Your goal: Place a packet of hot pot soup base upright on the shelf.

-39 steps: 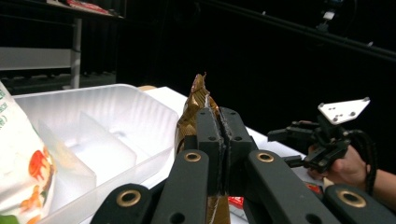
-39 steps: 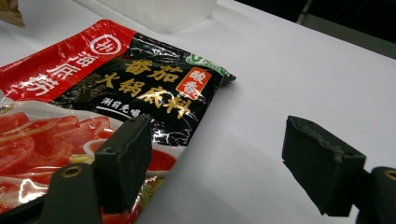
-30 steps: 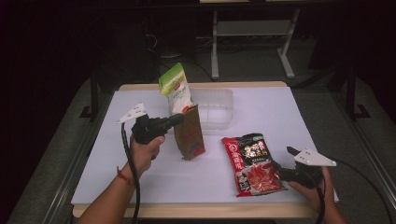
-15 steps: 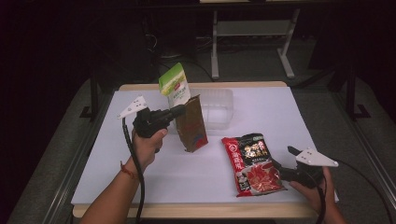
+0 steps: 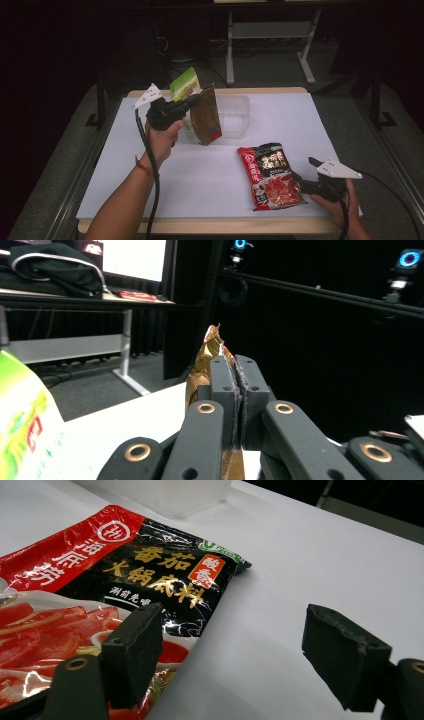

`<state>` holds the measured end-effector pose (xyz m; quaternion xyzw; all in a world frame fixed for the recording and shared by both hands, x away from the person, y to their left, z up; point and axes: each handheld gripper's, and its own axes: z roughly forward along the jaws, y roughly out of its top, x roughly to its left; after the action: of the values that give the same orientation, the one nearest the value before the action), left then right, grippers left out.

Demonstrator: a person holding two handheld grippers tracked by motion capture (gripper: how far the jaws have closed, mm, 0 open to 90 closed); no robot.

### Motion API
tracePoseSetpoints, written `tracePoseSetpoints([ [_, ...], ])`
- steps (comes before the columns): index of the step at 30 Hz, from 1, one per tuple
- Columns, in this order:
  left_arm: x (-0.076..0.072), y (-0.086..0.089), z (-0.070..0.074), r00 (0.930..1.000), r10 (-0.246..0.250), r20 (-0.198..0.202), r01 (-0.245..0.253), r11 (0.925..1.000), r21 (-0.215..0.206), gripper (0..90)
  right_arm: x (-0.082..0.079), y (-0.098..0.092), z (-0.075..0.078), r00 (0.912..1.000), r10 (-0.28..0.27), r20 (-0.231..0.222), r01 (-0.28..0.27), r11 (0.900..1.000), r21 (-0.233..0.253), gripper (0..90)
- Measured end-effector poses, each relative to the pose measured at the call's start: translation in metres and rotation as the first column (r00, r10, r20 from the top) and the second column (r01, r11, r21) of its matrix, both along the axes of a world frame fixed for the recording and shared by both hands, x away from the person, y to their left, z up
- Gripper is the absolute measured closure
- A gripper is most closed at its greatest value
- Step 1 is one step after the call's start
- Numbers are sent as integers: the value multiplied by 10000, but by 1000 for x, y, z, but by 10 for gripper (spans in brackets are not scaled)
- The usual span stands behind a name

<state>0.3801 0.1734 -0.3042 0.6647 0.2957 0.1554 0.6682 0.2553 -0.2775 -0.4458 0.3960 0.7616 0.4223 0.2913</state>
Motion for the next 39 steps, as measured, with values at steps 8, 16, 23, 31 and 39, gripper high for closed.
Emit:
tracePoseSetpoints([
  [8, 17, -8, 5, 9984, 566, -56, -566, 9984, 43, 884, 0, -2, -1, 10000, -18, -14, 18, 10000, 16, 236],
  [16, 38, -19, 8, 9911, 1333, 36, -1334, 9901, 445, 883, -1, -3, -1, 10000, -22, 9, 22, 10000, 45, 236],
  [23, 55, -32, 3, 9823, 1871, 30, -1868, 9793, 774, 883, -1, -3, -1, 10000, -7, 7, 7, 10000, 14, 236],
  [31, 71, -47, -8, 9776, 2104, 19, -2093, 9712, 1138, 882, -2, -5, -1, 10000, -29, 19, 29, 10000, 49, 236],
  [39, 81, -50, -18, 9609, 2768, 95, -2756, 9524, 1299, 882, -2, -5, -2, 10000, -37, -24, 37, 10000, 33, 236],
])
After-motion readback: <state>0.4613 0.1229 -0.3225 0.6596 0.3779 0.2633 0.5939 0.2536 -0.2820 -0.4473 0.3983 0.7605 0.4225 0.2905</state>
